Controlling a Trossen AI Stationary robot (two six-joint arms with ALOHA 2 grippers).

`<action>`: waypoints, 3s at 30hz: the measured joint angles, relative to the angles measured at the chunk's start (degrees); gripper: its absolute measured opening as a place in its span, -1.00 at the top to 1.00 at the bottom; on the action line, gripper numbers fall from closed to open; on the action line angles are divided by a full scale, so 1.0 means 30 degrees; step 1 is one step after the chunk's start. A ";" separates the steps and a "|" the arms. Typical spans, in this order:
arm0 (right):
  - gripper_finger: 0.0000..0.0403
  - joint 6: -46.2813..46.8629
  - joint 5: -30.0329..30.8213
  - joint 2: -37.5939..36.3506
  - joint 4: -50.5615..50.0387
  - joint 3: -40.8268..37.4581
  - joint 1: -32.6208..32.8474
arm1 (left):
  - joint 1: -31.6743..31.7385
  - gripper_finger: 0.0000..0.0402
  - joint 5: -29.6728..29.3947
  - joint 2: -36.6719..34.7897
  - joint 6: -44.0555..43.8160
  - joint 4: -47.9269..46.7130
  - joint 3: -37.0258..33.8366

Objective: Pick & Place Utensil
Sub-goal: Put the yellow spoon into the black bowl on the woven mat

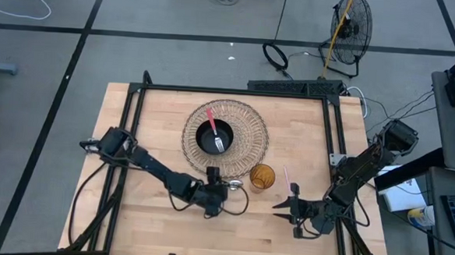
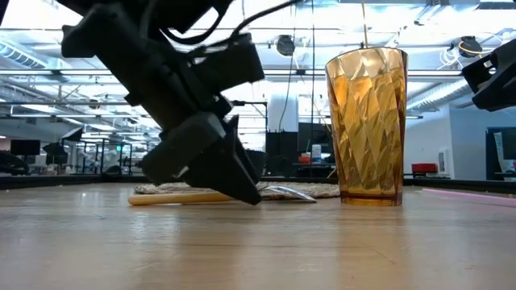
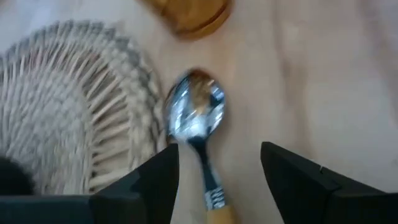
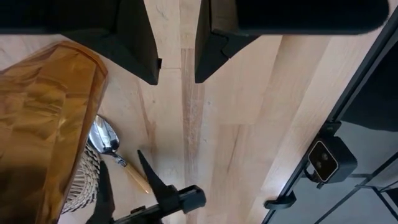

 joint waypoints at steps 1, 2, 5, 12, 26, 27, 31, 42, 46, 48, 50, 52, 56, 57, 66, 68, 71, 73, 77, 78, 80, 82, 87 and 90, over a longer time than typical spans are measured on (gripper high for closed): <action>0.54 -0.0019 0.0007 0.0004 -0.0020 0.0000 0.0000 | 0.0125 -0.11 0.0006 0.0000 -0.0365 -0.0282 0.0000; 0.53 -0.0034 0.0005 0.0001 -0.0062 0.0000 0.0000 | 0.0261 -0.08 0.0196 0.0000 -0.0665 -0.0393 0.0015; 0.54 -0.0073 0.0007 0.0004 -0.0097 0.0000 0.0000 | 0.0582 0.03 0.0850 0.0000 -0.1012 -0.0465 0.0036; 0.54 0.0065 0.0007 0.0004 -0.0097 0.0000 0.0000 | 0.1167 0.28 0.1848 0.0000 -0.1323 -0.0630 0.0058; 0.54 -0.0050 0.0007 0.0004 -0.0112 -0.0007 0.0000 | 0.1250 0.82 0.2546 0.1137 -0.1727 -0.1039 0.0145; 0.54 -0.0029 0.0014 0.0004 -0.0112 -0.0007 0.0000 | 0.1215 0.87 0.2480 0.1240 -0.1743 -0.0965 0.0146; 0.54 -0.0008 0.0033 0.0004 -0.0112 -0.0007 0.0000 | 0.0923 0.92 0.1734 0.1405 -0.1654 -0.0958 0.0134; 0.54 0.0148 0.0066 0.0004 -0.0090 -0.0007 0.0000 | -0.0495 0.94 -0.1227 0.1501 -0.0286 -0.1063 0.0053; 0.53 0.0153 0.0066 0.0004 -0.0082 -0.0007 0.0000 | -0.1097 0.97 -0.2335 0.1450 -0.0214 -0.1276 0.0017; 0.54 0.0153 0.0072 0.0004 -0.0036 -0.0007 0.0000 | -0.1354 0.99 -0.2684 0.1450 -0.0222 -0.1269 0.0022; 0.54 0.0153 0.0072 0.0004 0.0023 -0.0007 0.0000 | -0.1542 0.99 -0.2897 0.1450 -0.0242 -0.1303 0.0022; 0.54 0.0153 0.0070 0.0004 0.0063 -0.0007 0.0000 | -0.1680 0.99 -0.2978 0.1450 -0.0272 -0.1307 0.0021; 0.54 0.0160 0.0073 0.0004 0.0063 -0.0007 0.0000 | -0.1887 0.99 -0.3082 0.1450 -0.0357 -0.1298 0.0022; 0.54 0.0156 0.0070 0.0004 0.0063 -0.0007 0.0000 | -0.1903 0.99 -0.3084 0.1450 -0.0362 -0.1300 0.0022; 0.54 0.0160 0.0072 0.0004 0.0064 -0.0007 0.0000 | -0.2319 1.00 -0.4478 0.1326 -0.0706 -0.1850 0.0022; 0.54 0.0160 0.0073 0.0004 0.0056 -0.0007 0.0000 | -0.2480 1.00 -0.5022 0.1189 -0.0538 -0.1945 0.0022; 0.54 0.0147 0.0067 0.0004 0.0063 -0.0007 0.0002 | -0.2637 1.00 -0.5746 0.1094 -0.0423 -0.2186 -0.0003; 0.53 0.0149 0.0073 0.0004 0.0056 -0.0007 0.0004 | -0.2793 1.00 -0.6302 0.0917 -0.0425 -0.2547 -0.0004; 0.54 0.0145 0.0073 0.0004 0.0056 -0.0007 0.0007 | -0.2918 1.00 -0.6957 0.0699 -0.0422 -0.2951 -0.0015; 0.54 0.0153 0.0073 0.0004 0.0056 -0.0007 0.0006 | -0.2982 1.00 -0.7243 0.0647 -0.0395 -0.3109 -0.0022; 0.54 0.0145 0.0073 0.0004 0.0056 -0.0007 0.0007 | -0.3035 1.00 -0.7612 0.0605 -0.0369 -0.3206 -0.0022; 0.54 0.0153 0.0073 0.0004 0.0055 -0.0007 0.0003 | -0.3096 1.00 -0.7768 0.0599 -0.0367 -0.3310 -0.0022; 0.54 0.0152 0.0073 0.0004 0.0056 -0.0007 0.0007 | -0.3144 1.00 -0.7890 0.0588 -0.0394 -0.3418 -0.0022; 0.54 0.0153 0.0073 0.0011 0.0056 -0.0007 0.0006 | -0.3181 1.00 -0.8426 0.0567 -0.0400 -0.3754 -0.0012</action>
